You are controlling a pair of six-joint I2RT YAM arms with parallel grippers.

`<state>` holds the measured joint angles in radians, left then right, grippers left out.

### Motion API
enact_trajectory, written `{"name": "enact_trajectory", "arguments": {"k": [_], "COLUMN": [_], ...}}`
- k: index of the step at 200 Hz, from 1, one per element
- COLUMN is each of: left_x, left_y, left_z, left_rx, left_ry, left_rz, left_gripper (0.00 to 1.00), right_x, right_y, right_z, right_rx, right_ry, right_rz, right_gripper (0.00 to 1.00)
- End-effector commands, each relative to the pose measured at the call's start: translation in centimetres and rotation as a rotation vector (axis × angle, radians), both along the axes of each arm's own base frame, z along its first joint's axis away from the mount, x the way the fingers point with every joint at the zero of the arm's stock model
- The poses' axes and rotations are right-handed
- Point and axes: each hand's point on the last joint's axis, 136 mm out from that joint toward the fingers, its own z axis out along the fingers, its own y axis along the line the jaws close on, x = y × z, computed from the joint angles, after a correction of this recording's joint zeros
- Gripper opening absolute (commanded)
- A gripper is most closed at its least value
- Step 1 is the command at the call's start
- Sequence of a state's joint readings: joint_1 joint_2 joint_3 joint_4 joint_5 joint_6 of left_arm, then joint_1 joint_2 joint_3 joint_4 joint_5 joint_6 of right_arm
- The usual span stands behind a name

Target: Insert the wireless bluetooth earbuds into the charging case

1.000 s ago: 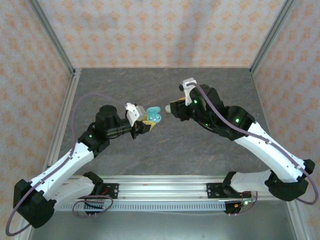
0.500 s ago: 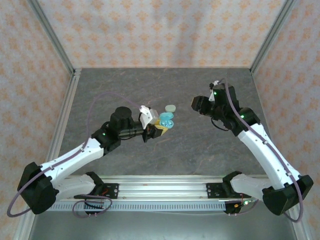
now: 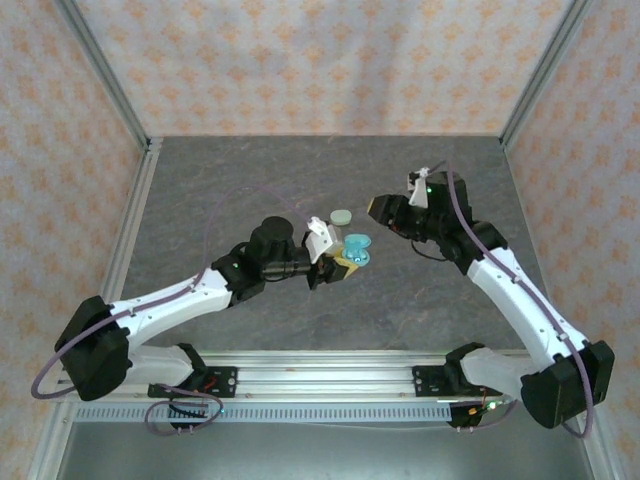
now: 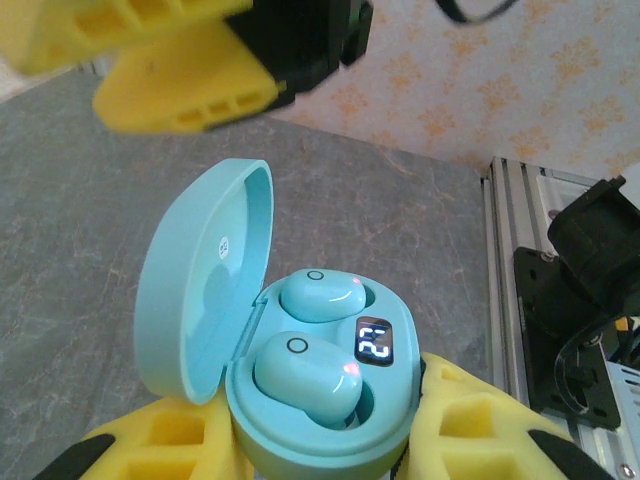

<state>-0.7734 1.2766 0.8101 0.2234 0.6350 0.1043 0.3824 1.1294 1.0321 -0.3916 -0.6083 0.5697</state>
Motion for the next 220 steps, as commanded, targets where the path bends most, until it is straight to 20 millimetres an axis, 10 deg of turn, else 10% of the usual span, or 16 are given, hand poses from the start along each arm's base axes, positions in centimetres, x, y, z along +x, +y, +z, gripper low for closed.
{"name": "enact_trajectory", "arguments": {"k": [1, 220], "left_x": [0.8, 3.1], "left_y": [-0.9, -0.3], "left_z": [3.7, 3.6], "left_rx": [-0.078, -0.057], "left_ry": [-0.080, -0.072], "left_rz": [0.007, 0.139], "left_gripper": [0.00, 0.00], "right_x": [-0.2, -4.4], "right_y": [1.4, 2.7], "right_z": [0.6, 1.2], "right_rx": [0.101, 0.298], "right_ry": [0.004, 0.034], "right_rz": [0.054, 0.121], "right_gripper": [0.47, 0.55]}}
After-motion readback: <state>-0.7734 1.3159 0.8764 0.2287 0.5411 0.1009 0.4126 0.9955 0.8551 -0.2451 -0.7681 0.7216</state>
